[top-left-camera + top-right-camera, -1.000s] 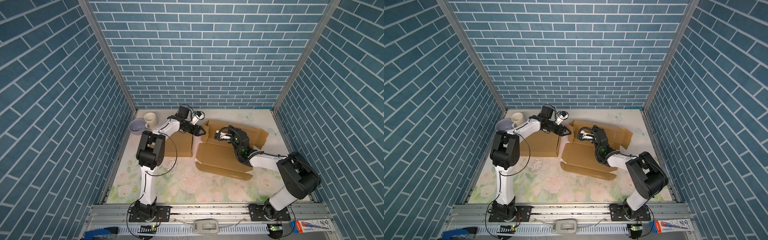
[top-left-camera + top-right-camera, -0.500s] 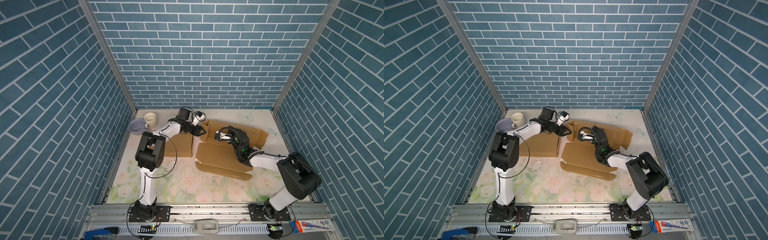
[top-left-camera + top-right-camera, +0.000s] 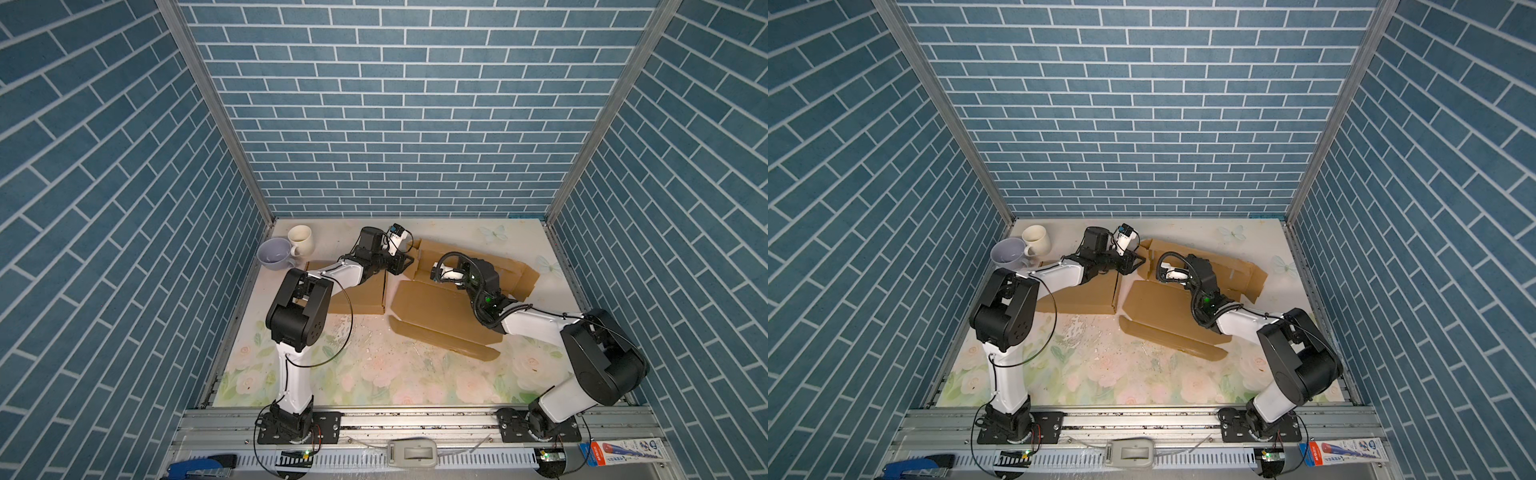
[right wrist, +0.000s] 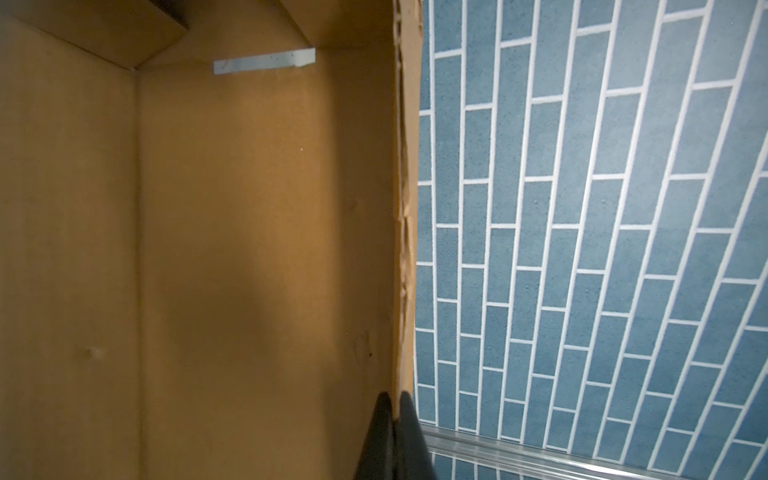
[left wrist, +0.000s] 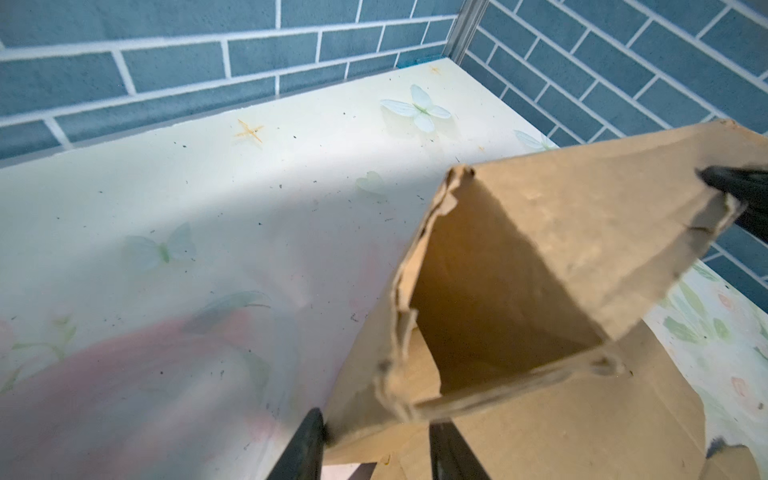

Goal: Fold the paper box

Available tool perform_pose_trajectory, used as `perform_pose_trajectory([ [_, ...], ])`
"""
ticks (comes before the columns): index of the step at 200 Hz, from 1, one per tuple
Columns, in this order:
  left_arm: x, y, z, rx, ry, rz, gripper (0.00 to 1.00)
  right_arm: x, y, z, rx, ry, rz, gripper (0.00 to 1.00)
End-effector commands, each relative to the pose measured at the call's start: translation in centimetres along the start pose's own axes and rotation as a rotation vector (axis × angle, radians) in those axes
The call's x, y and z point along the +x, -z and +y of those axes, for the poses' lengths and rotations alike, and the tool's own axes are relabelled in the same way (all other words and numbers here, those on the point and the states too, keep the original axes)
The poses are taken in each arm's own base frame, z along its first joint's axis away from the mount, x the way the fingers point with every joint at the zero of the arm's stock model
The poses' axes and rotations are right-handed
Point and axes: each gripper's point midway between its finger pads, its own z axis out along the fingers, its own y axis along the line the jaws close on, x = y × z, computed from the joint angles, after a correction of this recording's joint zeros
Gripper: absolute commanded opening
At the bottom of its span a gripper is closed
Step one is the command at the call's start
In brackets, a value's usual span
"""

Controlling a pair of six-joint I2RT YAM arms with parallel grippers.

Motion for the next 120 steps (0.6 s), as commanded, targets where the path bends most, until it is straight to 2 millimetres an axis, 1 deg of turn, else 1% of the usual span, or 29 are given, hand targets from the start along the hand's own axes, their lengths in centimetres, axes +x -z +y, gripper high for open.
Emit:
perform_pose_trajectory([
  [1, -2.5, 0.1, -0.1, -0.066, -0.044, -0.117, 0.42, -1.5, 0.3, -1.0, -0.023, -0.061, -0.050, 0.00],
  [17, -2.6, 0.0, 0.3, -0.100, -0.044, -0.142, 0.44, -1.7, 0.2, -1.0, -0.036, -0.077, -0.051, 0.00],
  [36, -2.8, -0.4, 0.1, -0.087, -0.042, -0.166, 0.48, -2.0, 0.0, -1.2, -0.053, -0.105, -0.052, 0.00],
  [54, -2.9, -0.8, 0.1, -0.079, -0.046, -0.175, 0.48, -2.1, -0.2, -1.1, -0.075, -0.110, -0.049, 0.00],
  [83, -3.4, -1.1, -0.7, -0.035, -0.051, -0.199, 0.44, -2.8, -0.1, -0.9, -0.148, -0.143, -0.070, 0.00],
  [120, -2.9, -1.5, -1.1, -0.001, -0.035, -0.198, 0.40, -3.1, -0.3, -1.3, -0.169, -0.163, -0.069, 0.00],
])
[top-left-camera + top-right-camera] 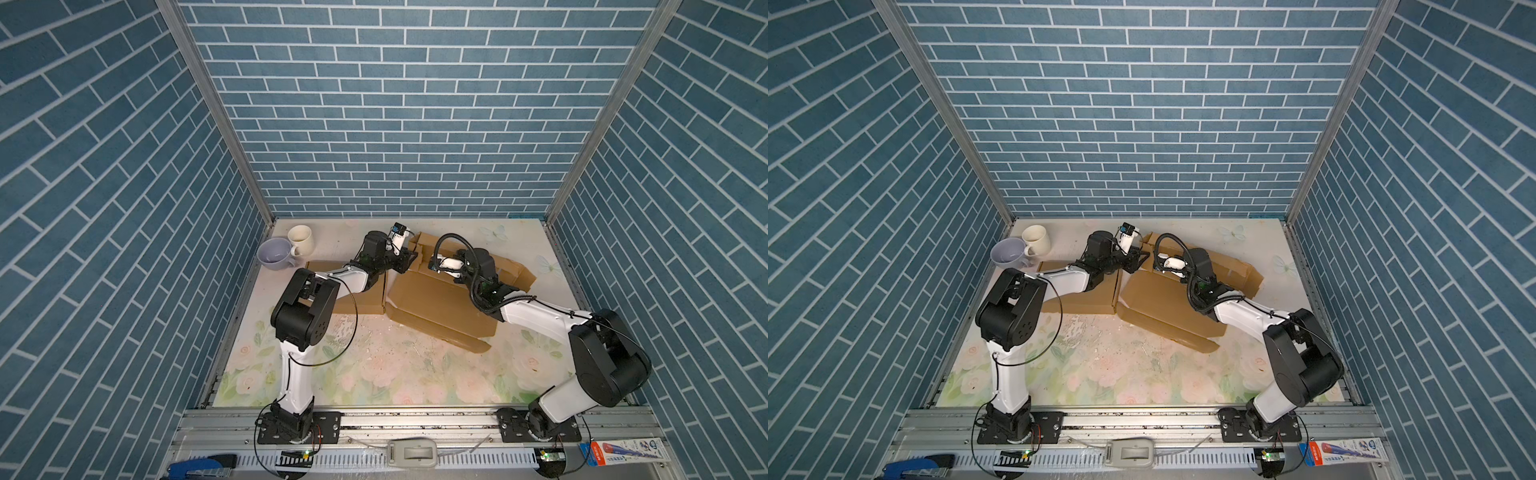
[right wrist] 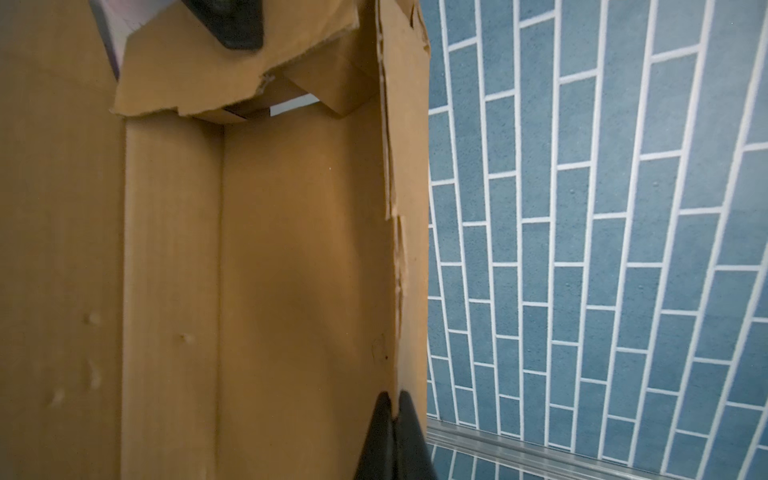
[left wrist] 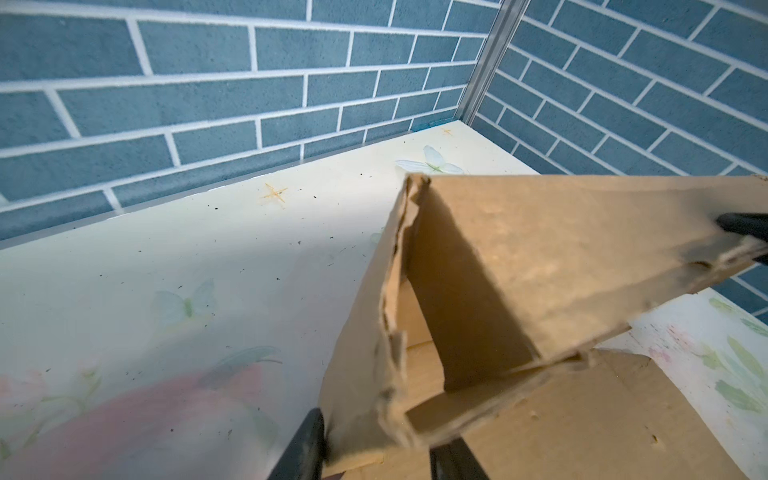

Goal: Fold the paper box

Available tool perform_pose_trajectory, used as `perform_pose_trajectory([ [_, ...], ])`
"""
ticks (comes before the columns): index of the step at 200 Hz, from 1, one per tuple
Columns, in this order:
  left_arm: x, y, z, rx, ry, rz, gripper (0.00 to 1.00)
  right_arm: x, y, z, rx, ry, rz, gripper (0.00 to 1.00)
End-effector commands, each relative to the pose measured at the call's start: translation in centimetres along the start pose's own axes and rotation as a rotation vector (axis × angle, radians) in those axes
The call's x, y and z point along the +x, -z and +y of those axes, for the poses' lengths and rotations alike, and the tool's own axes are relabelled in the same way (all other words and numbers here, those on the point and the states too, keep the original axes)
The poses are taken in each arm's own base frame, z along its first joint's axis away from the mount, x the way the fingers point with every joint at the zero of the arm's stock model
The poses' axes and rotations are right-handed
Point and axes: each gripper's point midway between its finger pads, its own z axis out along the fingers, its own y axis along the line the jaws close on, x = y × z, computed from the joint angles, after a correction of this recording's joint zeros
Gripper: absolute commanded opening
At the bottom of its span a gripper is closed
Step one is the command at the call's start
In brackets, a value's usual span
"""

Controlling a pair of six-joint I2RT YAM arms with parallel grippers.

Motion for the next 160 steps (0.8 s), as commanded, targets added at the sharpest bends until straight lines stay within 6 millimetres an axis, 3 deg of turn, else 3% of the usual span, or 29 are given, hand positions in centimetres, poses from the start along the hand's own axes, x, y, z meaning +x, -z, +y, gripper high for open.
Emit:
perform_pose_trajectory([
  [1, -1.2, -0.5, -0.9, 0.045, -0.009, -0.059, 0.40, -2.2, 0.4, -0.1, -0.054, -0.045, -0.078, 0.00],
  [44, -0.9, -1.0, -0.2, -0.001, -0.019, -0.053, 0.39, -2.4, -0.8, 0.8, -0.092, -0.005, -0.064, 0.00],
  [74, -1.1, -1.0, 0.5, -0.039, -0.028, -0.068, 0.39, -3.2, 0.4, 0.2, -0.188, -0.087, -0.080, 0.00],
  [130, -1.5, -1.4, -1.9, 0.025, -0.043, -0.084, 0.38, -3.0, 0.5, 1.9, -0.283, -0.077, -0.059, 0.00],
  [160, -1.3, -1.3, 0.0, -0.093, -0.079, -0.078, 0.33, -3.2, 0.5, 2.0, -0.290, -0.074, -0.070, 0.00],
])
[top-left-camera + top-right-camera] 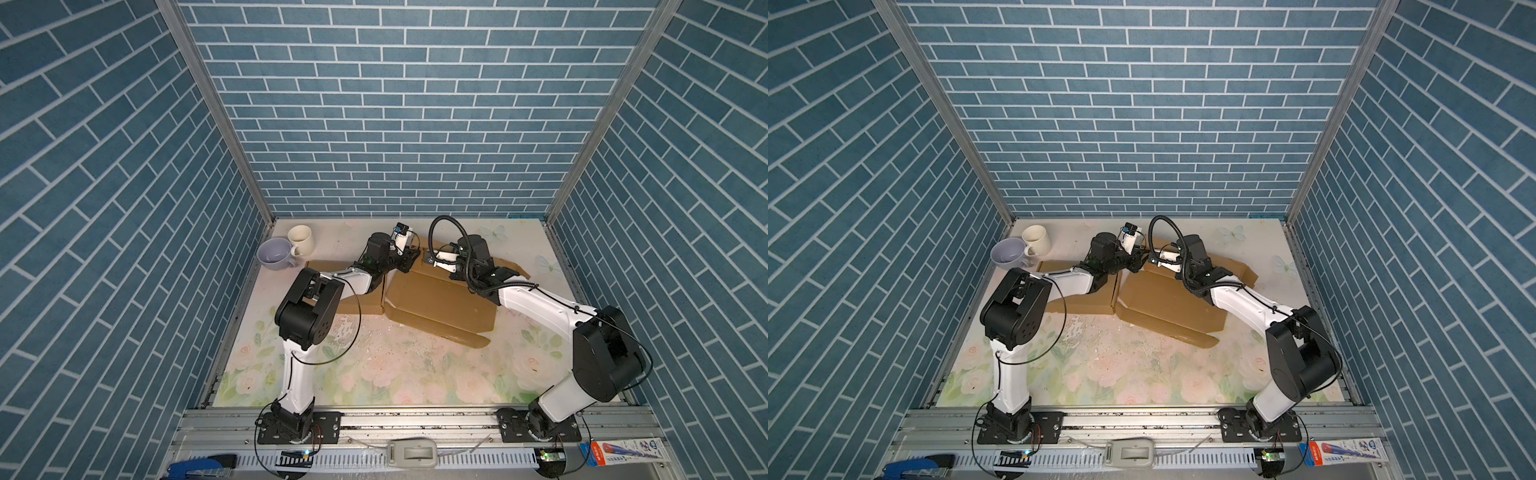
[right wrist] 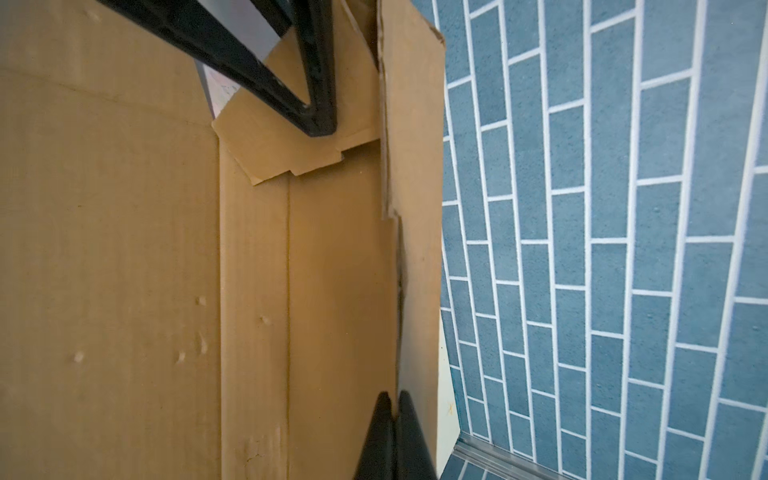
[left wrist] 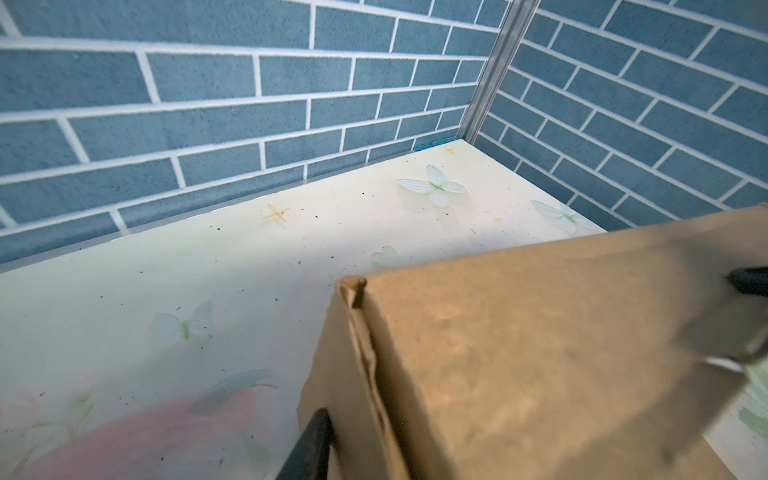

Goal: Fold the paper box

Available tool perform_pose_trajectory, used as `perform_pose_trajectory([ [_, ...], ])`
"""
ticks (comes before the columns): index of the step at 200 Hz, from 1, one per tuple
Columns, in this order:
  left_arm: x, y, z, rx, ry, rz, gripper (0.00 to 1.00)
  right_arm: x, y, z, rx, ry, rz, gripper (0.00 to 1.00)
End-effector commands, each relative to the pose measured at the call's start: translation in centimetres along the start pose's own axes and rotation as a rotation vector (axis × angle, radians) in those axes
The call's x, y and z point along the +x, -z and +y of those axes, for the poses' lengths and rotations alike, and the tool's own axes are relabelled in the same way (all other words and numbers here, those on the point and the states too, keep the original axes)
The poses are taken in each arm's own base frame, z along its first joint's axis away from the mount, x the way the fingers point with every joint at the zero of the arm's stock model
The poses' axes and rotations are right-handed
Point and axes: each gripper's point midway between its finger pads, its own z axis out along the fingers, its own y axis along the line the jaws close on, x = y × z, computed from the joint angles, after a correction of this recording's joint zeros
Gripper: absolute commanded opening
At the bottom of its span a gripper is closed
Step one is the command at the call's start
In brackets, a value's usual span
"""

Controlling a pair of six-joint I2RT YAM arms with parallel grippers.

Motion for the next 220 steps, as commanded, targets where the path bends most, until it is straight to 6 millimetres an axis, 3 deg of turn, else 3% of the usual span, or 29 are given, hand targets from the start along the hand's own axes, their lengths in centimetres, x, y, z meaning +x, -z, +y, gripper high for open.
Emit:
perform_pose_trajectory([
  [1, -0.7, -0.5, 0.3, -0.058, -0.057, -0.030, 0.32, -1.3, 0.2, 1.5, -0.085, -0.008, -0.054, 0.00],
  [41, -1.3, 0.1, 2.7, -0.213, -0.022, -0.100, 0.09, -1.3, 0.2, 1.8, -0.094, -0.026, -0.054, 0.00],
  [59, -1.2, 0.3, 3.0, -0.228, 0.002, -0.119, 0.05, -0.8, -0.4, 2.2, -0.082, -0.029, -0.038, 0.00],
  [90, -1.0, 0.1, 2.1, -0.187, 0.024, -0.108, 0.01, 0.0, -0.3, 1.8, -0.120, -0.158, -0.023, 0.25],
  [112, -0.9, 0.1, 1.4, -0.162, 0.037, -0.097, 0.00, -1.1, 1.9, 0.4, -0.208, -0.349, -0.099, 0.43],
  [131, -0.7, 0.1, 0.7, -0.145, 0.059, -0.070, 0.00, -2.2, 4.1, -1.1, -0.273, -0.514, -0.188, 0.47],
  [154, -0.5, 0.8, 0.2, -0.185, 0.107, -0.030, 0.00, -2.5, 6.4, -4.3, -0.309, -0.768, -0.306, 0.50],
  [188, 1.0, 1.5, -1.3, -0.269, 0.095, 0.077, 0.00, -0.8, 6.9, -8.1, -0.299, -1.113, -0.311, 0.54],
  [203, 1.6, 1.7, -1.4, -0.319, 0.102, 0.102, 0.00, -0.5, 6.8, -8.6, -0.312, -1.196, -0.284, 0.61],
  [220, 1.8, 1.8, -1.9, -0.347, 0.103, 0.110, 0.00, 0.6, 6.4, -9.0, -0.278, -1.293, -0.209, 0.59],
])
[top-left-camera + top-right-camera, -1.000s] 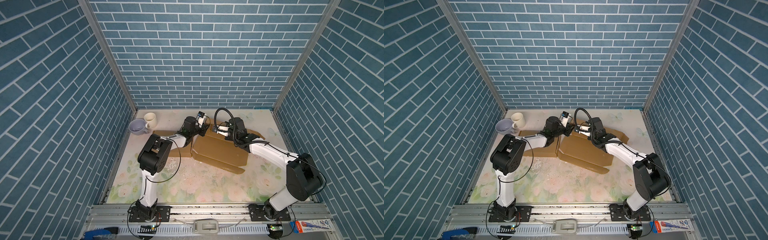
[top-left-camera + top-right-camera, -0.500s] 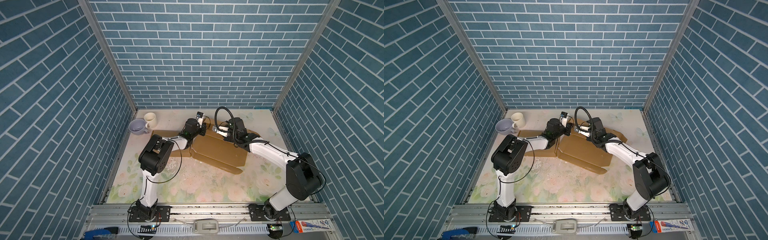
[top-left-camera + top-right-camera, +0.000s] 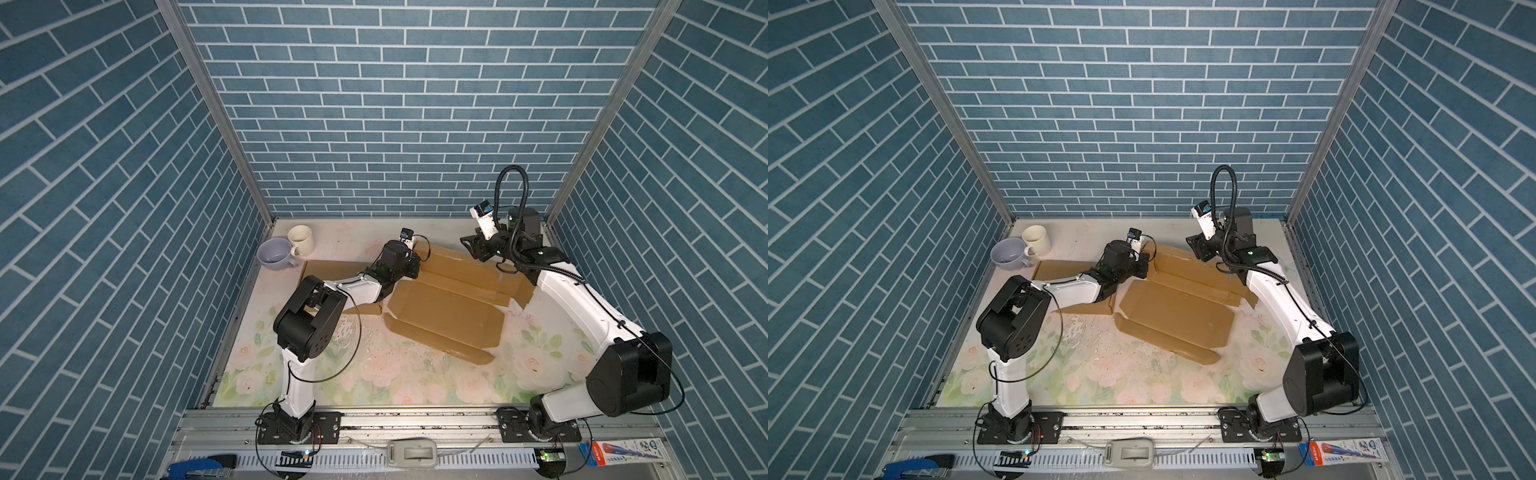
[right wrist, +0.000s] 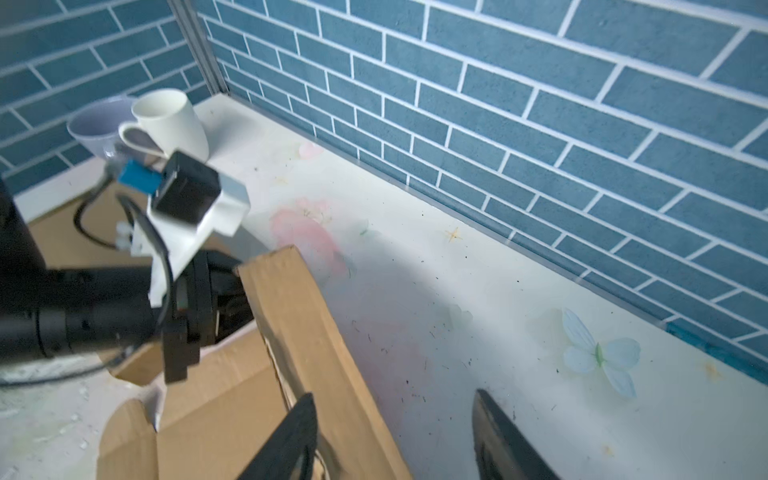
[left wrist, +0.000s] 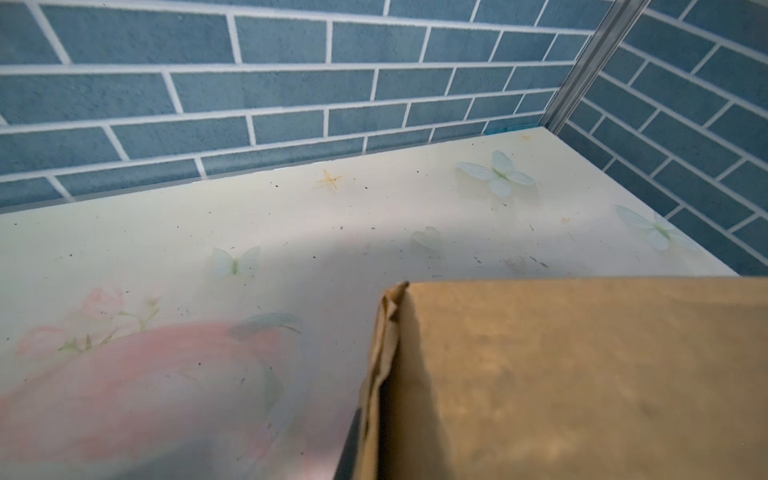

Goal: Fold the paper box

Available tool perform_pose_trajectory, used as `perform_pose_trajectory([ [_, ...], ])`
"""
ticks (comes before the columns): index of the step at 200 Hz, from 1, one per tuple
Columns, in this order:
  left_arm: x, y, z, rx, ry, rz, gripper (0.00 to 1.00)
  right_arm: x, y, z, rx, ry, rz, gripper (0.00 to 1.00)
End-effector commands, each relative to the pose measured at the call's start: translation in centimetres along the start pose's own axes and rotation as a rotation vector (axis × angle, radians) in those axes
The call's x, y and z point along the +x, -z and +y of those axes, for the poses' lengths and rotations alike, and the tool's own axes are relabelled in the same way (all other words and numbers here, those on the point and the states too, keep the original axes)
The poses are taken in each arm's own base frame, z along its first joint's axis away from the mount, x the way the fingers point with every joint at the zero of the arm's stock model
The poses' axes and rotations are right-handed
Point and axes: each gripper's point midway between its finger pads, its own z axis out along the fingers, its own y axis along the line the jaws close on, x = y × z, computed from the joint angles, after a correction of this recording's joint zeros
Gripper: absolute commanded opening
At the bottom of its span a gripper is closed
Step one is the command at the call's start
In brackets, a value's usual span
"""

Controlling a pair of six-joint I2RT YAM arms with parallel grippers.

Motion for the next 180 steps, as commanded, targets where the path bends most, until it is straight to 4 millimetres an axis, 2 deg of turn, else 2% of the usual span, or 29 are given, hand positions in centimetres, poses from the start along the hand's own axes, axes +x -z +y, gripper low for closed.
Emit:
perform_pose_trajectory([
  [1, 0.5, 0.7, 0.1, -0.090, 0.017, 0.044, 0.00, -0.9, 0.4, -0.1, 0.005, -0.263, 0.024, 0.59],
  [28, 0.5, 0.9, -0.7, -0.103, -0.018, 0.040, 0.00, 0.8, 0.1, -1.8, 0.121, -0.352, 0.116, 0.42],
  [64, 0.7, 0.9, -1.0, -0.106, -0.040, 0.052, 0.00, 2.6, -1.3, -0.9, 0.104, -0.405, 0.209, 0.28],
  [86, 0.7, 0.8, -0.9, -0.112, -0.050, 0.054, 0.00, 3.1, -2.0, 0.4, 0.084, -0.400, 0.236, 0.26],
  [103, 0.8, 0.7, -1.0, -0.108, -0.058, 0.058, 0.00, 4.2, -3.0, 1.0, 0.073, -0.413, 0.278, 0.24],
  [151, 2.0, 0.0, -0.8, -0.115, -0.106, 0.088, 0.00, 9.8, -6.2, 1.4, 0.072, -0.485, 0.422, 0.20],
  [163, 2.5, -0.2, -0.7, -0.118, -0.126, 0.100, 0.00, 9.9, -6.4, 1.4, 0.072, -0.485, 0.428, 0.20],
  [180, 3.0, -0.3, -0.4, -0.131, -0.159, 0.121, 0.00, 8.1, -5.3, 0.9, 0.071, -0.468, 0.385, 0.20],
])
